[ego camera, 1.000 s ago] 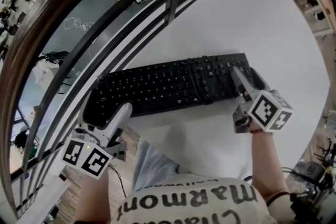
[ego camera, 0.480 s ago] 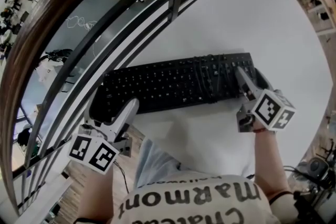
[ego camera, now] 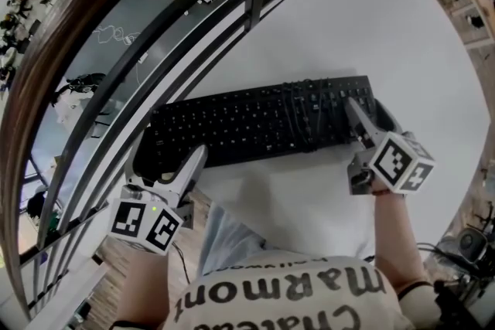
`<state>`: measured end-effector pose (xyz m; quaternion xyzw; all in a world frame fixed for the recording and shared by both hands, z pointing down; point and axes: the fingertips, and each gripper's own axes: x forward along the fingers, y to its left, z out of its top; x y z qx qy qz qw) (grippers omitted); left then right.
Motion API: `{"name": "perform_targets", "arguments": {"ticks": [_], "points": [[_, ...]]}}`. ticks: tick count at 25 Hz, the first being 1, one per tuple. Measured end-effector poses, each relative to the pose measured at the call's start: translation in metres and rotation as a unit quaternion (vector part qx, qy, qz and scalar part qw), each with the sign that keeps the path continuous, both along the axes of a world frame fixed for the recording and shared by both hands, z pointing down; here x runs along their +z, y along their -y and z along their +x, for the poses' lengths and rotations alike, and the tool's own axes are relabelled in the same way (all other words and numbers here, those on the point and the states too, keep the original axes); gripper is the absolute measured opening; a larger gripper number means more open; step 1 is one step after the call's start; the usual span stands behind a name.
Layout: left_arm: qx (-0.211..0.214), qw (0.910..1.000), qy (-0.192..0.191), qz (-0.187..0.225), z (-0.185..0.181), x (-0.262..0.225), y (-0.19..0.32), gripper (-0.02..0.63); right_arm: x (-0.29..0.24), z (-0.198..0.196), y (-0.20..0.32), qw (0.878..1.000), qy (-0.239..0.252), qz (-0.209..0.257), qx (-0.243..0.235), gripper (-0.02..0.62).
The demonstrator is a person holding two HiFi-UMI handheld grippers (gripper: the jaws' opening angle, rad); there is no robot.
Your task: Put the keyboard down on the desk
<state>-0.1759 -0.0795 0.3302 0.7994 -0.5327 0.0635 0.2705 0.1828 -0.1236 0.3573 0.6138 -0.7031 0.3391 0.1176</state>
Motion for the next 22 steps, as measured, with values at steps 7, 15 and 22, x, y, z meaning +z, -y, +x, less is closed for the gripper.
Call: {"name": "perform_targets", "arguments": {"ticks": [7,15,22], "points": [[0.011,0.9999,0.01,0.003,0.003,0.004,-0.002,0.485,-0.008,0.0,0.003,1.0,-0.009,0.012,-0.003,0.336],[0.03,0.9991,0.026,0.012,0.007,0.01,-0.004,0.486,-0.012,0.0,0.002,1.0,-0.013,0.026,-0.001,0.336],[0.027,0.9993,0.018,0.016,0.008,0.01,-0.005,0.486,-0.016,0.0,0.001,0.999,-0.012,0.032,-0.005,0.336]]}}
